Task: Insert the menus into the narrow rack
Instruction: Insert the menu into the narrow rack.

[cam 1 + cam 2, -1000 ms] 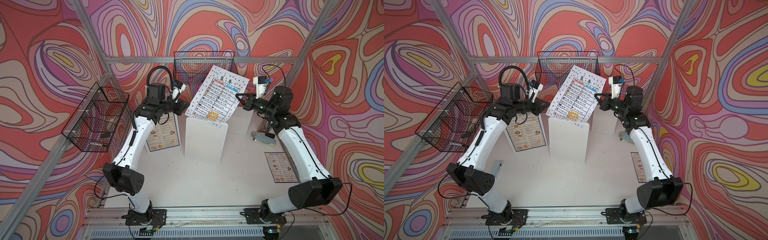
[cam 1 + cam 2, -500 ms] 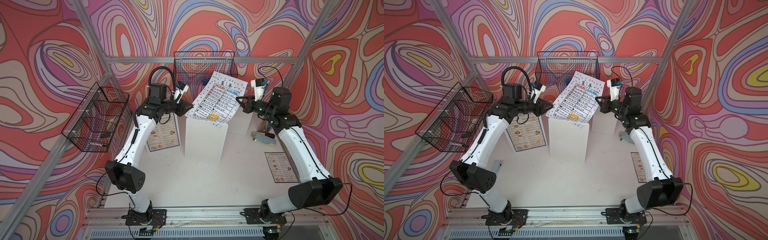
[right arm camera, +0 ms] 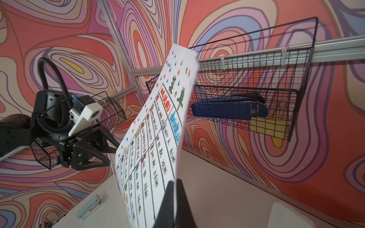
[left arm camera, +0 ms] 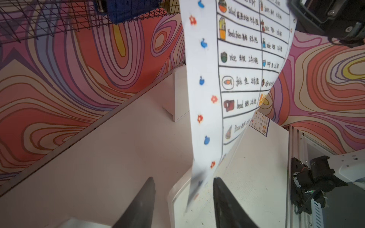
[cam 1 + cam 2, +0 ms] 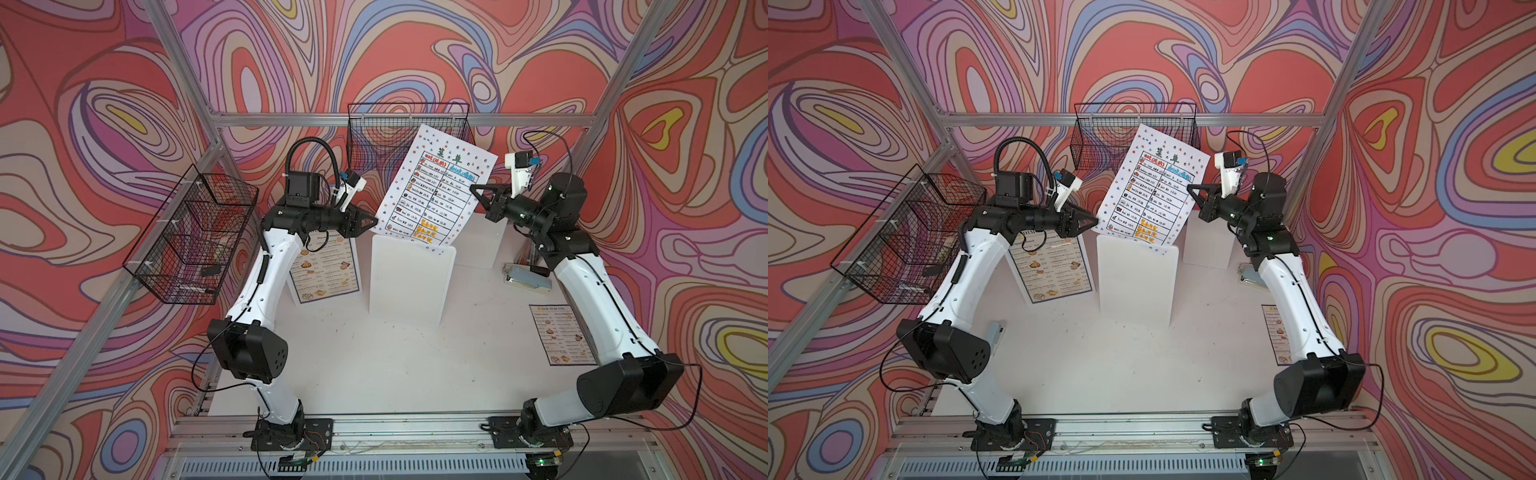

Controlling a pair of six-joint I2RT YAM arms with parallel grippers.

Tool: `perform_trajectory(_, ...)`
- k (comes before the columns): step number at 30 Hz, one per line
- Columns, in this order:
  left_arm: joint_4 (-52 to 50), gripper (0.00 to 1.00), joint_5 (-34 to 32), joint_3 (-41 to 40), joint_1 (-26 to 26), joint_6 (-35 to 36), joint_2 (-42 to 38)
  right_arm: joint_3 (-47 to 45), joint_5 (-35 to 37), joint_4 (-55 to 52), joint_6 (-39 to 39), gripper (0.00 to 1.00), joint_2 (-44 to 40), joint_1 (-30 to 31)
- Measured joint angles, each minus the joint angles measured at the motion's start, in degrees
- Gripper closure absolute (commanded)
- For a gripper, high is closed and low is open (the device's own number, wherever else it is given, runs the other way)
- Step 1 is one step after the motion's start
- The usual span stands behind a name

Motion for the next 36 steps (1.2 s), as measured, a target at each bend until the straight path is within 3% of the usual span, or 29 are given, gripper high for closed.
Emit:
perform_trajectory(10, -3.8, 0.93, 3.6, 1.3, -0.2, 2.1, 4.7, -1.2, -1.2, 2.9, 1.0, 1.00, 0.0, 0.0)
perform_trajectory(15, -3.4, 1.00, 3.6, 1.3, -0.2, 1.7, 4.7, -1.8, -1.4, 3.5, 0.8, 1.00, 0.0, 0.0)
perform_trajectory(19, -2.8, 1.00, 3.9, 1.3, -0.2, 1.2, 4.7, -2.5, -1.4, 3.7, 0.4, 1.00, 0.0, 0.0)
perform_trajectory(21, -2.7, 0.89, 4.4, 1.3, -0.2, 1.2, 4.7, -3.0, -1.3, 3.7, 0.1, 1.00, 0.0, 0.0)
perform_trajectory(24, -1.9, 0.63, 5.4, 0.7, -0.2, 1.0, 4.3, -3.4, -1.0, 3.7, -0.5, 1.00, 0.0, 0.0)
perform_trajectory(25, -1.5, 0.61, 5.7, 0.3, -0.2, 0.7, 4.2, -3.5, -0.9, 3.7, -0.7, 1.00, 0.0, 0.0)
perform_trajectory(29, -0.7, 0.63, 6.9, -0.1, -0.2, 0.2, 3.9, -3.7, -0.7, 3.3, -1.8, 1.00, 0.0, 0.0)
perform_trajectory(36, 2.4, 0.78, 8.3, -0.6, -0.2, -2.4, 3.8, -6.4, -0.7, 4.2, -2.9, 1.00, -0.8, 0.0)
